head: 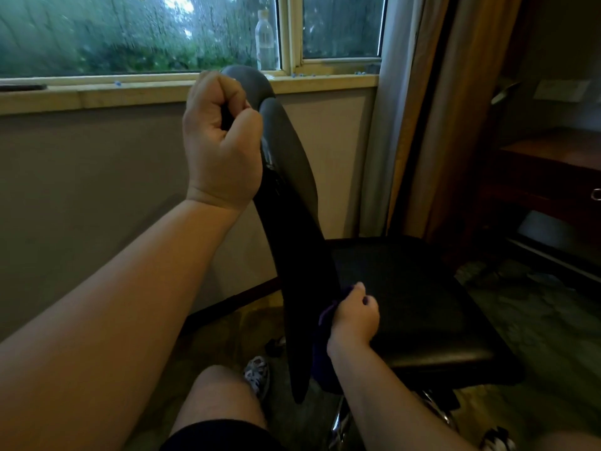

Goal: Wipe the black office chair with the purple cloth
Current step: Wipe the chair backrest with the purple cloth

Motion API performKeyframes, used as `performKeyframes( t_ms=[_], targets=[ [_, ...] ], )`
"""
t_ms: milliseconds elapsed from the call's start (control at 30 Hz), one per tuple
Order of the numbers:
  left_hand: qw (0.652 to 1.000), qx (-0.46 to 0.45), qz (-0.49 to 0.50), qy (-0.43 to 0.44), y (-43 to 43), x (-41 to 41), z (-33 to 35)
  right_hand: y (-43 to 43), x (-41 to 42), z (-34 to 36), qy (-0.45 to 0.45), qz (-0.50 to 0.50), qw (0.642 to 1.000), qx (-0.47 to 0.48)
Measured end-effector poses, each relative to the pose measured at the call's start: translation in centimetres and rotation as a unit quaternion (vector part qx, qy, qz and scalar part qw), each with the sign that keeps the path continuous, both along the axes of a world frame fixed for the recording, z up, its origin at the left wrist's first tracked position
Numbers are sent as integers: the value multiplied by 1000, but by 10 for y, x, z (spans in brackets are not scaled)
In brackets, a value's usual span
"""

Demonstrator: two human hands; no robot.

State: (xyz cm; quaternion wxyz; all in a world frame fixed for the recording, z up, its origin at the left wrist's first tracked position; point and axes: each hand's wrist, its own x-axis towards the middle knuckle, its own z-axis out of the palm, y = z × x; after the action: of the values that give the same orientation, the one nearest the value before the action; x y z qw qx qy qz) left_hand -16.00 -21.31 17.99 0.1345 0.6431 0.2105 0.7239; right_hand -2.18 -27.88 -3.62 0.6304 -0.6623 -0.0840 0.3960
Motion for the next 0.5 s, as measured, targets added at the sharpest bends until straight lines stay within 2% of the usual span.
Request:
performKeyframes(
  t_ms=[67,167,300,400,500],
  targets=[
    [1000,-5,-5,0,-1,-1,2,-2,-3,6,104,-20,994,-18],
    [1000,-9,-10,-1,-3,-1,3,-2,-13,23,130,-61,990,11],
    [1000,-9,-21,-9,-5,2,2,6,-37,60,-18,-70,992,108],
    [1000,-3,-24,-9,-4,1,2,10,-59,98,-98,-61,969,219],
    [999,-4,-32,-12,-3,0,1,13,-71,130,-159,-5,941,299]
  ],
)
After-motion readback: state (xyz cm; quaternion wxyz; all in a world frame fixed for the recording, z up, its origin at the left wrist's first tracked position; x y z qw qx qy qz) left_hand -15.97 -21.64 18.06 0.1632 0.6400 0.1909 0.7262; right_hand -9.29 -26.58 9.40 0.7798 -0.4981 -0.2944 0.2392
